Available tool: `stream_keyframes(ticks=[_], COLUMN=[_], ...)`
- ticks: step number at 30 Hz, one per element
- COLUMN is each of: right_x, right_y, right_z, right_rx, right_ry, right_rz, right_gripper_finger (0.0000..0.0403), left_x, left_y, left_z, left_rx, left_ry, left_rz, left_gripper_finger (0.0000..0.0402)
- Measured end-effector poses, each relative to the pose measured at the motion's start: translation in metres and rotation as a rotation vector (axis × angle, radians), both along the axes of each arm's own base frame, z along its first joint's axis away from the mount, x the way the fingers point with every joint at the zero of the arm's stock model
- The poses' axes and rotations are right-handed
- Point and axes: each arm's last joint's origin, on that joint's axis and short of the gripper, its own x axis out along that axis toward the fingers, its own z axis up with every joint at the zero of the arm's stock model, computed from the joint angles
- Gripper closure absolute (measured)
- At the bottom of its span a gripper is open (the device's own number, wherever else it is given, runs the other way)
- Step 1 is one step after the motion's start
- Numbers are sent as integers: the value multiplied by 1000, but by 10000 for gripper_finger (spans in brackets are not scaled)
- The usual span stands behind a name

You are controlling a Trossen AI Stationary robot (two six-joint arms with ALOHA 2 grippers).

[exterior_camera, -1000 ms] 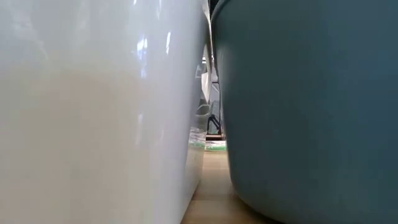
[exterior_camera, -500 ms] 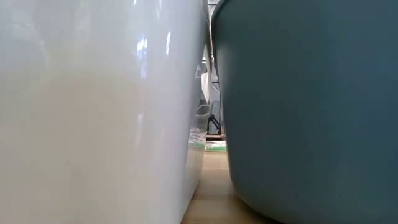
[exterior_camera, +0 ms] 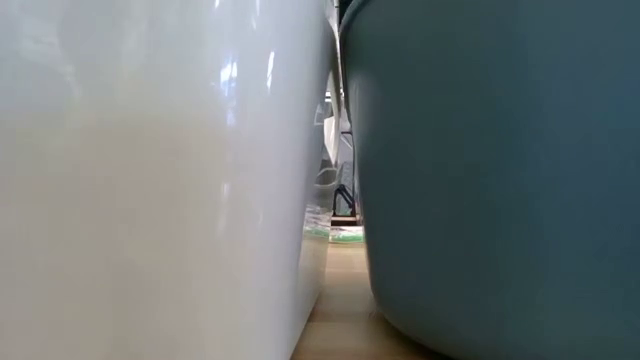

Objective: Pick & Place Toothbrushes
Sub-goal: Put the green toothbrush into the left transparent bin

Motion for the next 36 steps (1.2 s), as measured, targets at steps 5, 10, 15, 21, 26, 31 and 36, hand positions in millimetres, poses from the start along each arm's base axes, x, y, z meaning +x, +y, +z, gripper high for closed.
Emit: stream_keyframes(ticks=[5,10,15,21,26,31,36], right_x=[8,15,19,16,4,-34,-82], right_y=[-22,-45,-60,-50,-46,-52,-64], right_z=[2,1,2,-1,-23,-44,-39], right_rx=[51,75,64,61,31,24,231], right_ry=[-99,-76,-64,-47,30,50,-212], right_rz=[-215,-256,-265,-231,-260,-369,-447], right_gripper_finger=[159,159,159,159,159,159,159], left_x=[3,3,2,2,2,3,3], left_y=[0,0,0,0,0,0,0], left_z=[-1,-1,-1,-2,-2,-1,0], left_rx=[1,1,1,1,1,1,1], left_ry=[8,10,10,10,11,8,-6], left_rz=[0,0,0,0,0,0,0], left_gripper_finger=[234,234,234,234,234,234,234])
